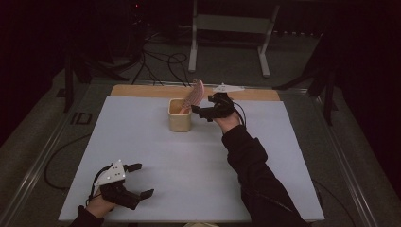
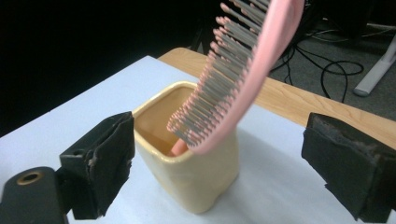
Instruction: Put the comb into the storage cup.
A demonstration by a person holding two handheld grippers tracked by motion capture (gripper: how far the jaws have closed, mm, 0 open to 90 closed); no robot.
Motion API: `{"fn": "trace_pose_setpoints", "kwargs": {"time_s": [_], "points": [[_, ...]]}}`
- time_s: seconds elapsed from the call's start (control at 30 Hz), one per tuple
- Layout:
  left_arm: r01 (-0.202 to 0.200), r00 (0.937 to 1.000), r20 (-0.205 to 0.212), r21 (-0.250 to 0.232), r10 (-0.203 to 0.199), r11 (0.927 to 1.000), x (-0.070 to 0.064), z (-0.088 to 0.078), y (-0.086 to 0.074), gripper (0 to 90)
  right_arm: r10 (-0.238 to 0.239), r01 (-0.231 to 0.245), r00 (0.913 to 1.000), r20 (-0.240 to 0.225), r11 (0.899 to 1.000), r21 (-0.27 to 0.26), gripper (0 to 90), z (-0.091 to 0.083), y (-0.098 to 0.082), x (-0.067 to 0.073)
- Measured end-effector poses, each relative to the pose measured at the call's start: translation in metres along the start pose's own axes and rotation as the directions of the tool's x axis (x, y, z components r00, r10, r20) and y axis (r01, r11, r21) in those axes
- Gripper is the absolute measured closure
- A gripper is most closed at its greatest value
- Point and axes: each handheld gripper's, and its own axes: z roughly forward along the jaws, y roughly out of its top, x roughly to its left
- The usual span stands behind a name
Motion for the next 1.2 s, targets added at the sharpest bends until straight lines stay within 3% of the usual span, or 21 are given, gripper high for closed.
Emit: {"fn": "trace_pose_setpoints", "kwargs": {"time_s": [0.77, 1.2], "points": [[-0.003, 1.0, 0.0, 0.002, 0.003, 1.0, -0.001, 0.0, 0.0, 0.0, -0.049, 0.05, 0.9987, -0.014, 0.998, 0.036, 9.6, -0.027, -0.031, -0.003], [0.0, 1.0, 0.0, 0.0, 0.0, 1.0, 0.0, 0.0, 0.0, 0.0, -0.055, 0.057, 0.9971, -0.053, 0.997, 0.045, 9.6, -0.047, -0.057, -0.003]]}}
